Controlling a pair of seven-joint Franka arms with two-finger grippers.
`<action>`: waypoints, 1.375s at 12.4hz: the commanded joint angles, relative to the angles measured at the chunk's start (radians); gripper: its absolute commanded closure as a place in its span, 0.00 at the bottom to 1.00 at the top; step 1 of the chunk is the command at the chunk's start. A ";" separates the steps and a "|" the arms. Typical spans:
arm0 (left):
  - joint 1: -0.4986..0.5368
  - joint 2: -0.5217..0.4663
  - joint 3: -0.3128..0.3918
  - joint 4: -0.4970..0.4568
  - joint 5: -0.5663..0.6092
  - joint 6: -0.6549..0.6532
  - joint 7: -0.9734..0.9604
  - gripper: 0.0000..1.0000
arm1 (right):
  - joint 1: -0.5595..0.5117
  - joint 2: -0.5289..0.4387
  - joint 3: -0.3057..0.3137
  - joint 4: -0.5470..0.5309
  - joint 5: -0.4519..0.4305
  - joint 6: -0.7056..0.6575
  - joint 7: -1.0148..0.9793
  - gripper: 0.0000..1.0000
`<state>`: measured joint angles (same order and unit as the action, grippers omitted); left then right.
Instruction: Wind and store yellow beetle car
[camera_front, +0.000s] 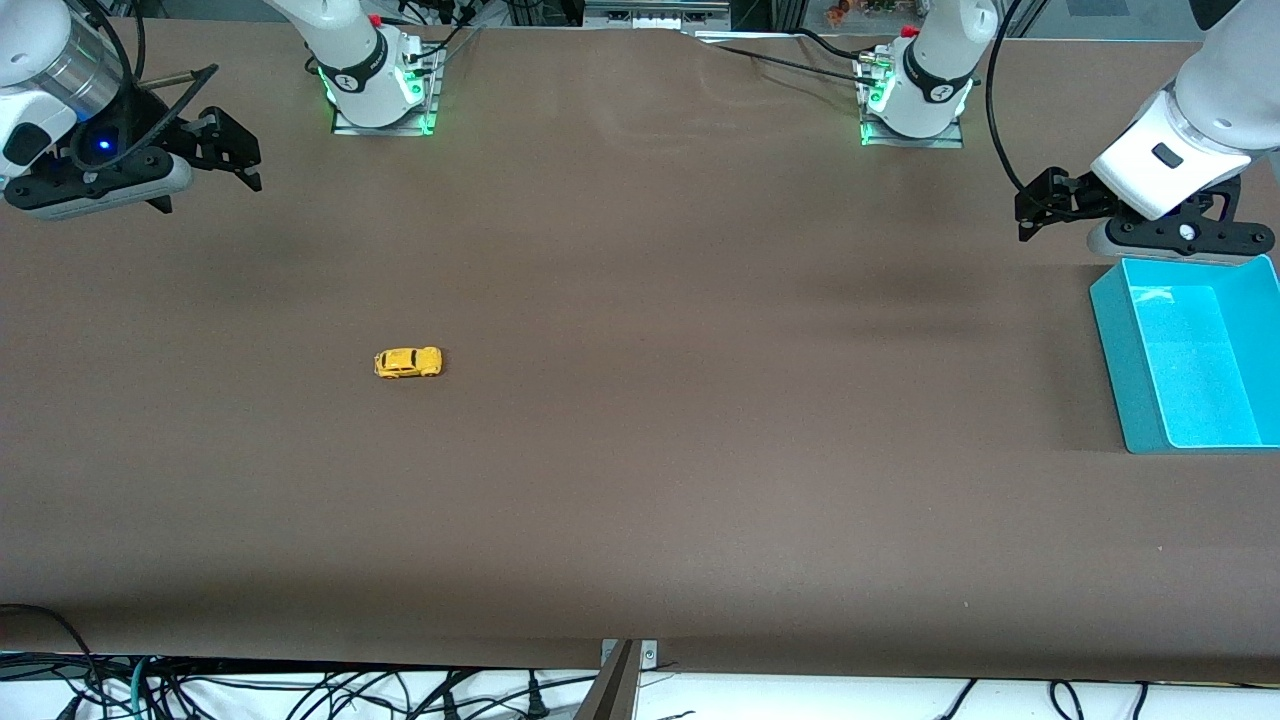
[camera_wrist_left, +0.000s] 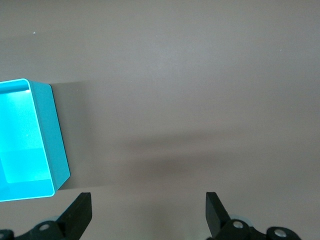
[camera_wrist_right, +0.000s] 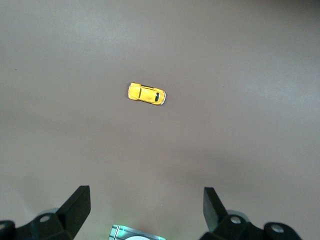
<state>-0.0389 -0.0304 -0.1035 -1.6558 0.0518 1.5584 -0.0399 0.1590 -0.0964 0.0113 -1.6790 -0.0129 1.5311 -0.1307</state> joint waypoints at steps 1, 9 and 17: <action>0.002 0.012 0.002 0.027 -0.018 -0.020 0.003 0.00 | 0.005 0.004 -0.005 0.022 0.002 -0.025 0.009 0.00; 0.002 0.012 0.001 0.027 -0.018 -0.020 0.003 0.00 | 0.005 0.006 -0.011 0.024 0.002 -0.012 -0.003 0.00; 0.004 0.010 0.002 0.027 -0.018 -0.020 0.003 0.00 | 0.005 0.003 -0.013 0.013 0.002 -0.012 -0.003 0.00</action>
<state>-0.0388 -0.0304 -0.1035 -1.6558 0.0518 1.5584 -0.0398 0.1590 -0.0958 0.0048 -1.6788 -0.0129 1.5322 -0.1296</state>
